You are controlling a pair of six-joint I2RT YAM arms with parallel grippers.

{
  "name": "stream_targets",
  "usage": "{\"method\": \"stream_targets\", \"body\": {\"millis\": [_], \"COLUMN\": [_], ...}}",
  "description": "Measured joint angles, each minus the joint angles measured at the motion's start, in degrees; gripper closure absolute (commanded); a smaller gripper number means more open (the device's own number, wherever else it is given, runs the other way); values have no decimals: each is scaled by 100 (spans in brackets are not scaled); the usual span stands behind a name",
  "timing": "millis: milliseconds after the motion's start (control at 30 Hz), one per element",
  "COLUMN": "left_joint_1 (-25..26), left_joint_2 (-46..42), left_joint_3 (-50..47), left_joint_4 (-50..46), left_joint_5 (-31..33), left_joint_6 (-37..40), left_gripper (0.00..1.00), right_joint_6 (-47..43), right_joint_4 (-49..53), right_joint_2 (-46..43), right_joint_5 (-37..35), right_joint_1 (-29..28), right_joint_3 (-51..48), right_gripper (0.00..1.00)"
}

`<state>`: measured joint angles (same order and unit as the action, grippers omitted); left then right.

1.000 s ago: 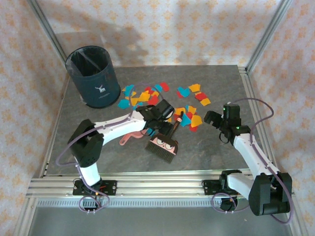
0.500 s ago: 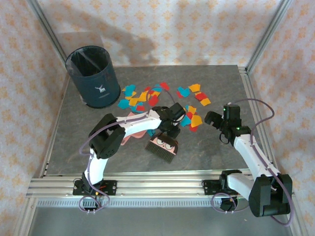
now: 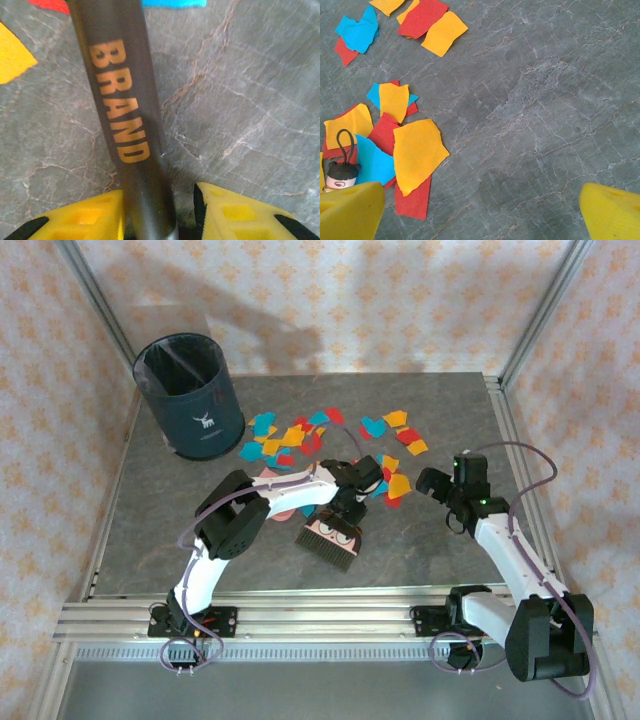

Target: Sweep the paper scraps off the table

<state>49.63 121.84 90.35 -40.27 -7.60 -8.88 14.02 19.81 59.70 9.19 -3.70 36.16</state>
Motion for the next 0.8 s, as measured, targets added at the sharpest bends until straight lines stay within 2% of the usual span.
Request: {"method": "stream_targets", "body": {"millis": [233,467,600,800], "left_joint_1": [37,66,63,42], "left_joint_2": [46,-48,-330,-1102], "left_joint_3": [59,-92,-516,-1296], "left_joint_4": [-26,144,455,1049], "left_joint_5": [52,57,63,79], "left_joint_6": [-4,-20,-17,0], "left_gripper": [74,79,79,79], "right_joint_6": [39,125,164,184], "right_joint_4": [-2,-7,-28,-306], "right_joint_2": [2,2,9,232], "right_joint_5": [2,116,446,1491], "right_joint_1": [0,0,0,0], "right_joint_3": [-31,-33,-33,-33], "right_gripper": [1,1,0,6]}}
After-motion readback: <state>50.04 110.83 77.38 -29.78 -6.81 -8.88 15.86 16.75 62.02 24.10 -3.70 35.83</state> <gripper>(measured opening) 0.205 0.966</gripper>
